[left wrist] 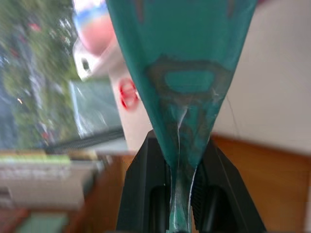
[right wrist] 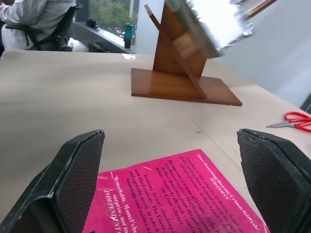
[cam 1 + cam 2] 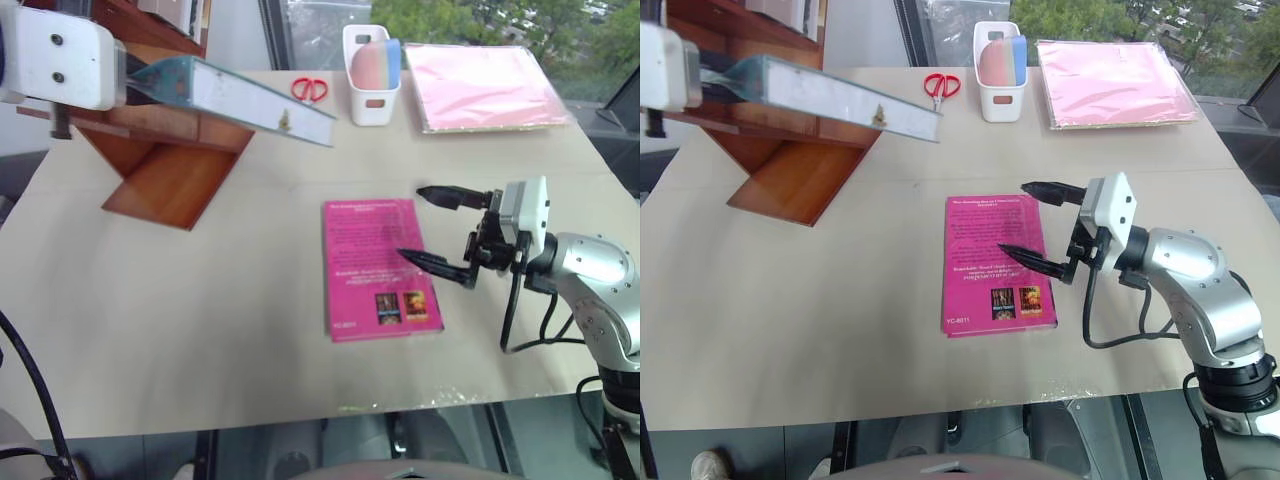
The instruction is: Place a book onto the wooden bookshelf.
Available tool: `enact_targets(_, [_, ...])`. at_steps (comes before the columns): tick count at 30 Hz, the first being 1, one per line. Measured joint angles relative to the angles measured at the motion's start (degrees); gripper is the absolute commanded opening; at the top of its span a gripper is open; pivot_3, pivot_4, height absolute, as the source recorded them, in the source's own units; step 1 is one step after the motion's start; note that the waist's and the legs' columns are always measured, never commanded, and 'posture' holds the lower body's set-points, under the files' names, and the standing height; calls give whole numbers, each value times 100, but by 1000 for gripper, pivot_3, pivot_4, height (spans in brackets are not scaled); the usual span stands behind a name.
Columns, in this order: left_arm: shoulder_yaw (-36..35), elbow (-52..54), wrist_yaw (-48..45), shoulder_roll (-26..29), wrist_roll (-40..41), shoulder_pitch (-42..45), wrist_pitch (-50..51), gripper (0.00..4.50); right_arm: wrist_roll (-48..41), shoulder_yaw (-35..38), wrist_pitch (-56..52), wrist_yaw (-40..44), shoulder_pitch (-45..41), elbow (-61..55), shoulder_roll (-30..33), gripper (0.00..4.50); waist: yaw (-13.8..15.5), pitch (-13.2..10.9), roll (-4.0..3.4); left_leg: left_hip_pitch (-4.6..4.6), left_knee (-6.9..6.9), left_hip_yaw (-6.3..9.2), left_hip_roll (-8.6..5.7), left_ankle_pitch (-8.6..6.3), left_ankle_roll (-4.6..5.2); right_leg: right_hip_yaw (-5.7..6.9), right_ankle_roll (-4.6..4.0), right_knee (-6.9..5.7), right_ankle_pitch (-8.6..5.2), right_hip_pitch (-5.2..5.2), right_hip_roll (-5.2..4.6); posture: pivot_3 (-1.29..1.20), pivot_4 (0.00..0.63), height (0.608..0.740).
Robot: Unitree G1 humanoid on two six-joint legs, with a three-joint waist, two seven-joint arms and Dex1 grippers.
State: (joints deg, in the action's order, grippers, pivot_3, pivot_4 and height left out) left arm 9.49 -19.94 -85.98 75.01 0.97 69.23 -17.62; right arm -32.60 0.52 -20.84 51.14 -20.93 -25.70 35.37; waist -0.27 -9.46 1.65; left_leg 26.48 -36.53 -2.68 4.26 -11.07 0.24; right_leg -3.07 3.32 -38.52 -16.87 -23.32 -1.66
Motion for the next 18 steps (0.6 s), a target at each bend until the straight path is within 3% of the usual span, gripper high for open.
enact_targets(8, [186,-866,383,298,-1032,182,-945,87,66,-18,86,-107,-319,32,-301,4500,-207,-7,-3,-90,-28,-15,18,9,-7,-54,3,-136,-7,11,37,0,150,740])
enact_targets(18, [261,-1299,651,266,-1497,613,-1238,87,111,-136,105,-137,-363,211,-384,4500,-306,-17,0,-92,-65,-23,84,25,-31,-75,-29,-156,15,0,102,0,150,740])
